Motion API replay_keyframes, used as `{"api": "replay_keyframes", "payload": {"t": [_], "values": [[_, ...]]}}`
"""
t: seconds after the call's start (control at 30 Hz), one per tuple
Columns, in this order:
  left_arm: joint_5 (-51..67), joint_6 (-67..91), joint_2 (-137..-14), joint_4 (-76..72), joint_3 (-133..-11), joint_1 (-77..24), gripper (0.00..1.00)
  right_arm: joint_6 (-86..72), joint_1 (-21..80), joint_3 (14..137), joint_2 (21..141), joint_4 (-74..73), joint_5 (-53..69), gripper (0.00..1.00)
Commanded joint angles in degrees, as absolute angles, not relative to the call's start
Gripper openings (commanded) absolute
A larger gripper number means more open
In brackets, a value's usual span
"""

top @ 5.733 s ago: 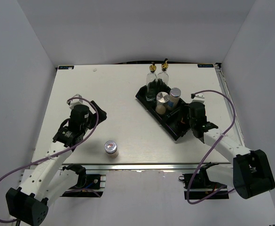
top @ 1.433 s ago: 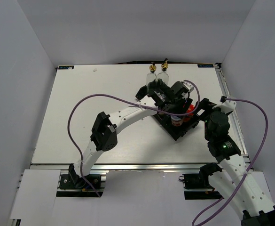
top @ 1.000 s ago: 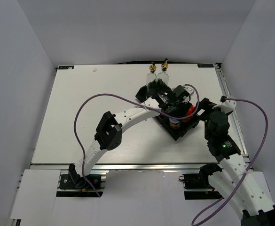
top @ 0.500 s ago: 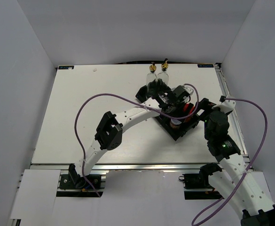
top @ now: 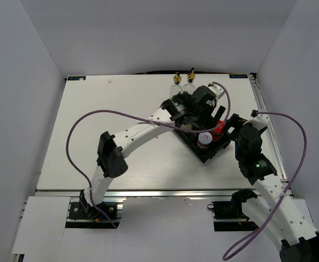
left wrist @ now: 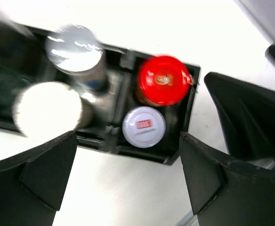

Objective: Organize the condiment bottles

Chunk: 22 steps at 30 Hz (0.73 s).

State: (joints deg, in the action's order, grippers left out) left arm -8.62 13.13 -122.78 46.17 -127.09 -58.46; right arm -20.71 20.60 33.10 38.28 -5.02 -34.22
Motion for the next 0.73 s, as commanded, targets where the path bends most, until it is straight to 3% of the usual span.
{"api": "replay_keyframes", "payload": {"t": [0.0,0.07,0.23,0.37,0.5,0.7], "values": [[-19.4,11.4,-108.2,42.4,-120.9,-58.4,0.98,-22.1,20.7,37.8,41.0,-8.0,-36.9,0.89],[-23.3,12.5,-98.9,38.1,-112.8,-56.6,0.98,-22.8,20.7,40.5,43.6,-12.1,-38.1,0.89],[-25.6,20.6,-80.3,25.4,-84.5,-35.5,0.98,-24.2,20.5,41.9,44.3,-14.7,-41.0,0.89],[-32.9,22.2,-68.0,22.7,-71.6,-21.0,0.98,-24.8,20.4,45.0,46.0,-18.3,-39.5,0.9],[-33.4,25.5,-59.9,17.7,-61.2,-6.7,0.98,-27.0,20.4,47.5,46.4,-21.3,-41.2,0.89],[-29.7,28.5,-58.0,15.0,-57.6,-3.1,0.98,-24.6,20.4,45.0,43.6,-17.2,-40.0,0.89]]}}
